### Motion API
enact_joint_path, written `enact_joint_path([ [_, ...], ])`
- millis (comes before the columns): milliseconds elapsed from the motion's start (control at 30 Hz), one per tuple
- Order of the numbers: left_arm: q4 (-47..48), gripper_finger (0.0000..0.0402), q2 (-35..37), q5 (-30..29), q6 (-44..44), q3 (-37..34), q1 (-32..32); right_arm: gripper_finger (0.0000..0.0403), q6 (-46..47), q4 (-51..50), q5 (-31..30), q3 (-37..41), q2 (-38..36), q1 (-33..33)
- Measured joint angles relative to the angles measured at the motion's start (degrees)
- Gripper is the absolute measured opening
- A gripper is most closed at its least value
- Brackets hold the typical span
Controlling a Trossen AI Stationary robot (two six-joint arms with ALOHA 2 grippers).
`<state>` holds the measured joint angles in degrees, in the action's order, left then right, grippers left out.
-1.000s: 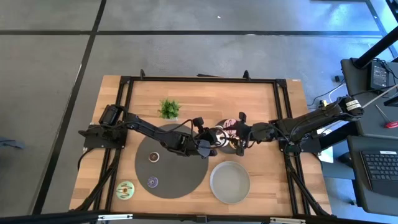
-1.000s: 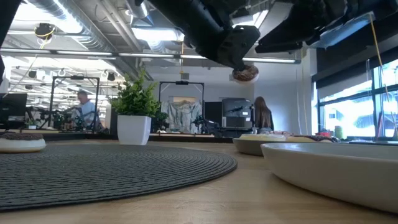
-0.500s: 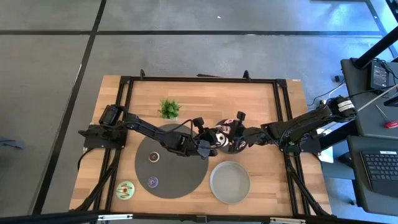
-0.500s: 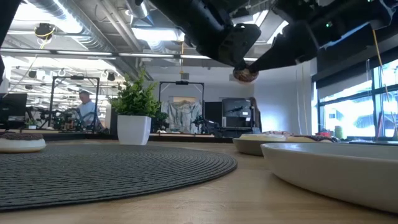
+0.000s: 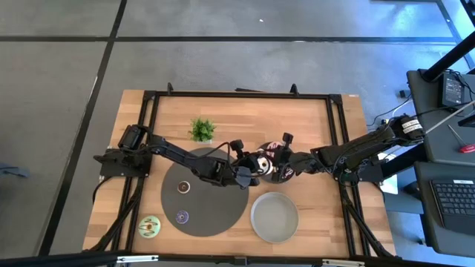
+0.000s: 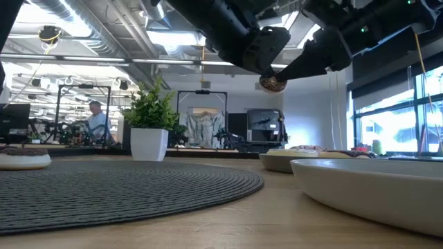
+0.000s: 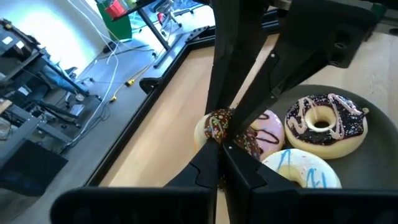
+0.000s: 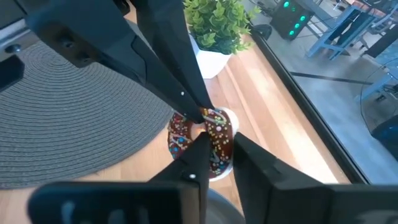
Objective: Pick & Place donuts
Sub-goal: Put the small brown donut on the gray plate
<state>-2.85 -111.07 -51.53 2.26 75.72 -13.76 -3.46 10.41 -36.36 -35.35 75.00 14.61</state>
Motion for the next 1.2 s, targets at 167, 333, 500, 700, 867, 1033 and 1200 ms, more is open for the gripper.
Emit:
enact_joint_path([
  [167,0.0,0.0022,0.0,0.0,2.4,0.0,-0.1,0.0043,0.0,0.0,0.1,0.0,0.0,0.0],
  [333,0.0,0.0038,0.0,0.1,4.4,0.0,-0.4,0.004,0.2,0.0,0.3,0.0,0.0,0.0],
  [500,0.0,0.0058,0.0,0.2,3.5,0.0,-0.4,0.004,0.3,0.0,0.3,0.0,0.0,0.0],
  [700,4.1,0.0103,0.0,0.3,3.7,0.1,-2.1,0.0039,1.6,-1.3,0.8,0.0,-0.8,0.0],
  [867,16.7,0.0124,1.0,1.2,-4.6,0.0,-4.8,0.0039,9.3,-7.8,11.3,0.0,-4.0,0.0],
  [1033,26.1,0.0129,2.9,13.0,-16.6,0.0,-6.6,0.0039,16.1,-12.7,37.8,0.0,-5.0,0.7],
  [1200,27.2,0.0126,2.9,21.6,-20.7,0.0,-7.7,0.0039,21.5,-14.1,40.2,0.0,-0.3,4.5],
])
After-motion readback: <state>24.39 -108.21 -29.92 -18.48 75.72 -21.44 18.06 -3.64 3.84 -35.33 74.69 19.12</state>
